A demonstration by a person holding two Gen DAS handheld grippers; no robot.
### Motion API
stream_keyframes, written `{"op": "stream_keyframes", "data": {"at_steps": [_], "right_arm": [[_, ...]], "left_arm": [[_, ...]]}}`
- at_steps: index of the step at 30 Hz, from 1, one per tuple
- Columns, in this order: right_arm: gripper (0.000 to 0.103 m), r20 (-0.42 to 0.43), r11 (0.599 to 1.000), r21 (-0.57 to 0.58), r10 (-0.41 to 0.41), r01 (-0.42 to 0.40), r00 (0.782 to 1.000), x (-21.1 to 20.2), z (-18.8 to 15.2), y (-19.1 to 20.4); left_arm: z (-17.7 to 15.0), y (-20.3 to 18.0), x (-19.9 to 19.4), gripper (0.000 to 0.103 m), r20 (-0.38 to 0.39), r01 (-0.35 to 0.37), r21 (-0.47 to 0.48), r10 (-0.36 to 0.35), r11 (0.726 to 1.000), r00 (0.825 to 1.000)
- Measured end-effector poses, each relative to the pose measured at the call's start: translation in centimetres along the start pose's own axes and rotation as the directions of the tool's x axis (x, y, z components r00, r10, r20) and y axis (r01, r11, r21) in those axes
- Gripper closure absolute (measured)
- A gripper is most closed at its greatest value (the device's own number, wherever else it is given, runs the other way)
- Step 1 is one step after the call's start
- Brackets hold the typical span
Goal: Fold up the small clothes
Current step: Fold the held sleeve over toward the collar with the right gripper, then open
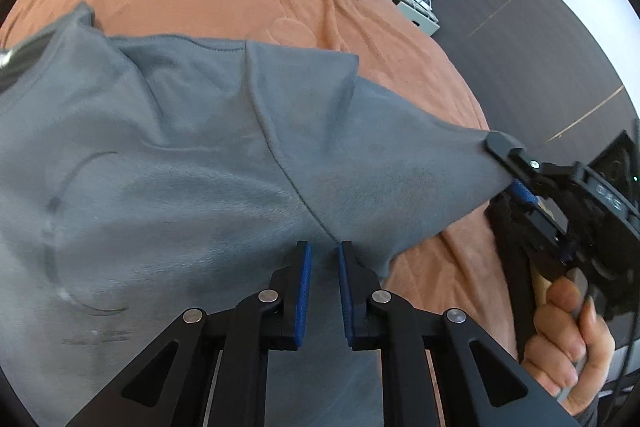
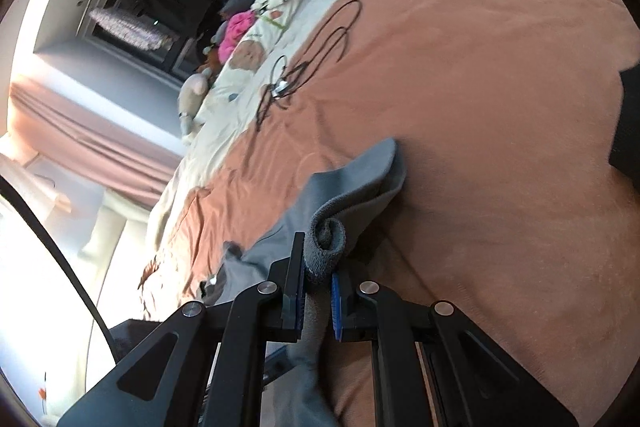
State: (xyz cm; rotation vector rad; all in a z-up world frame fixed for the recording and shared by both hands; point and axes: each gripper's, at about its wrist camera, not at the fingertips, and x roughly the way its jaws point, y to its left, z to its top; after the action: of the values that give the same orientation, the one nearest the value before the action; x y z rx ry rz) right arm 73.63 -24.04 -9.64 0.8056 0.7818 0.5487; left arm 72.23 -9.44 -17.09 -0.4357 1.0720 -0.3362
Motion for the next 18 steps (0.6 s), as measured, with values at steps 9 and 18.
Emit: {"op": "stream_keyframes", "data": {"at_steps": [9,18], "right_arm": [[0.096,-0.034,0.999,-0.042,0.025,-0.026,0.999,0.9,0.5,0.0],[0.096,-0.069,0.998,-0.019,0.063,-0.065,0.996,1.3,0.1,-0.5]], "left_arm": [[-0.5,0.6,1.3,0.091,-0.031,0.084,-0.126,-0.088,0.988,0.996],[0.1,1.9,3.1,0.091,-0.057,0.116,-0.22,-0.132,0.968,0.99]]}}
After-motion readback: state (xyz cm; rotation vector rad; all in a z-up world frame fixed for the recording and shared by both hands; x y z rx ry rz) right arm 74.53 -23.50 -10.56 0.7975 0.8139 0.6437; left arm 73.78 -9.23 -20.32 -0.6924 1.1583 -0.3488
